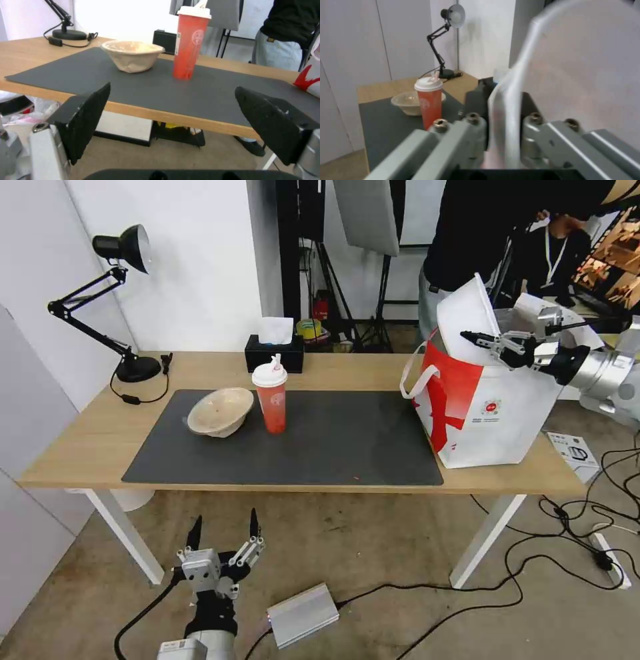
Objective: Pick up the trash from the table and place it into the takeout bag.
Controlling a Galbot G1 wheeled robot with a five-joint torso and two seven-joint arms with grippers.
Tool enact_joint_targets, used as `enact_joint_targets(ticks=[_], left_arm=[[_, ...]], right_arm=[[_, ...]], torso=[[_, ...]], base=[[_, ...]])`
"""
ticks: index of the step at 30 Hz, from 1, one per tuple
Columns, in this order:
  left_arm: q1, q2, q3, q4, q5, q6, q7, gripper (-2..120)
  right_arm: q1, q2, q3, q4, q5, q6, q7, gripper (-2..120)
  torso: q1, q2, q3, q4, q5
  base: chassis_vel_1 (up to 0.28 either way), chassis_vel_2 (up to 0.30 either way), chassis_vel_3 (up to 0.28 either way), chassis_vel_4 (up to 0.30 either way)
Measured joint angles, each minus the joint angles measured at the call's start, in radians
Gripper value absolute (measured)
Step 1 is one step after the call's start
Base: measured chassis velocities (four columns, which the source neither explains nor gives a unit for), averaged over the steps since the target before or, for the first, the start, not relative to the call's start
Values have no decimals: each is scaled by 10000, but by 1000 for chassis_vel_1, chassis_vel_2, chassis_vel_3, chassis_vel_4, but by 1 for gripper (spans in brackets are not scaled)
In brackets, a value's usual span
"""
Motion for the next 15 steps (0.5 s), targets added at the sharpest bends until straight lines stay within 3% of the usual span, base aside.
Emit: enact_joint_targets(ticks=[15], left_arm=[[-126, 20, 72, 153, -86, 7, 87, 100]], right_arm=[[377, -296, -340, -232, -166, 67, 287, 72]], torso=[[0, 0, 0, 0, 0]], base=[[0, 0, 0, 0]])
